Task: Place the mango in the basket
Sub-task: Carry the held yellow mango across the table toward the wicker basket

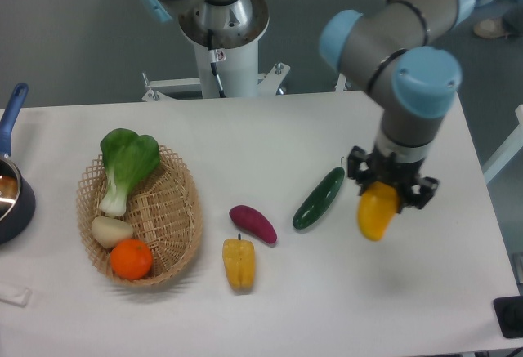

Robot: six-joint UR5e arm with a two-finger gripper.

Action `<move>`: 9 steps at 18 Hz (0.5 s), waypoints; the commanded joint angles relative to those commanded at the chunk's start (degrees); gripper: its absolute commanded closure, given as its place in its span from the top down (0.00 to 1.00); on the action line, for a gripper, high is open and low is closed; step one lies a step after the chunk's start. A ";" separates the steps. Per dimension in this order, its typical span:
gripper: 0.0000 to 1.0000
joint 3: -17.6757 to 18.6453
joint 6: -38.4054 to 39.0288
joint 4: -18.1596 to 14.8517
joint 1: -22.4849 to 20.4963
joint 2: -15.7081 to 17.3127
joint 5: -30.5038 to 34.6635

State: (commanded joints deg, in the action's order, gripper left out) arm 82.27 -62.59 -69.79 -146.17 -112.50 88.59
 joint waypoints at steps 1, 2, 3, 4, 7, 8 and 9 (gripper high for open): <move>0.33 0.00 1.06 0.00 1.14 0.00 0.00; 0.34 0.17 1.59 0.00 2.11 0.00 0.00; 0.34 0.52 2.12 0.09 3.08 0.09 0.00; 0.34 0.96 2.64 0.18 3.96 0.26 0.00; 0.34 1.41 3.87 0.18 7.21 0.26 0.00; 0.34 1.49 4.40 0.09 8.44 0.26 0.09; 0.34 1.84 4.58 0.18 9.67 0.26 0.09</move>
State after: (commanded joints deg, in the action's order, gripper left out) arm 84.11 -58.01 -69.61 -136.51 -112.24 88.68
